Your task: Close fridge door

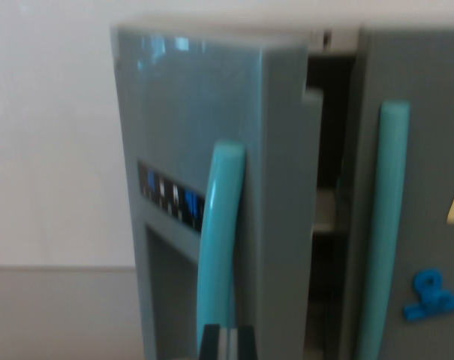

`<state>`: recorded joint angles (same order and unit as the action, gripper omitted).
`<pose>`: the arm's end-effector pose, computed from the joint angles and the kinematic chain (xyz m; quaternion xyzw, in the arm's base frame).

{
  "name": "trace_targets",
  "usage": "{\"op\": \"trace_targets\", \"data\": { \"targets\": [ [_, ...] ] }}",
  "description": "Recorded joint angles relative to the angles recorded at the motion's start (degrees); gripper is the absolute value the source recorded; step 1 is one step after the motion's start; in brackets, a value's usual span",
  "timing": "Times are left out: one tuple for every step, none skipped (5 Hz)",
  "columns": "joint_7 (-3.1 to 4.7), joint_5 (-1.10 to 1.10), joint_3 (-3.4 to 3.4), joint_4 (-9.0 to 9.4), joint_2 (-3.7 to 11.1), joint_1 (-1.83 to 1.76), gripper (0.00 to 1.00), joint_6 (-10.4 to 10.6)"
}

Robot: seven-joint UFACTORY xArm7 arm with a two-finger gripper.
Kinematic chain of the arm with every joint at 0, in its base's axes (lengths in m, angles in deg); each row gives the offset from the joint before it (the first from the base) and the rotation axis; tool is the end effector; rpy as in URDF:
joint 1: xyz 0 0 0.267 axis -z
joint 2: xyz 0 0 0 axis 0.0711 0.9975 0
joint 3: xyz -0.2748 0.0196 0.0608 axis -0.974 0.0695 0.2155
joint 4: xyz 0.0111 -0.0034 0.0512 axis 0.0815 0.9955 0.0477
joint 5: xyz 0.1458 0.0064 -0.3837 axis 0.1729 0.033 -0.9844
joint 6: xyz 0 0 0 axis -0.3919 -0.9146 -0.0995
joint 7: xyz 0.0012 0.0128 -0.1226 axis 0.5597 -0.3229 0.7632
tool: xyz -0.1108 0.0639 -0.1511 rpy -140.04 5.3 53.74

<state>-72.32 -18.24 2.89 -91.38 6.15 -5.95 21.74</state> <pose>0.4462 0.0155 0.4815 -0.8267 -0.0166 -0.5623 0.0092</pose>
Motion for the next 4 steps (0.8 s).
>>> {"op": "trace_targets", "data": {
  "targets": [
    [0.00,0.00,0.23,1.10,0.64,0.00,1.00,0.00],
    [0.00,0.00,0.23,1.10,0.64,0.00,1.00,0.00],
    [0.00,0.00,0.76,1.12,2.87,0.00,1.00,0.00],
    [0.00,0.00,0.76,1.12,2.87,0.00,1.00,0.00]
  ]
}}
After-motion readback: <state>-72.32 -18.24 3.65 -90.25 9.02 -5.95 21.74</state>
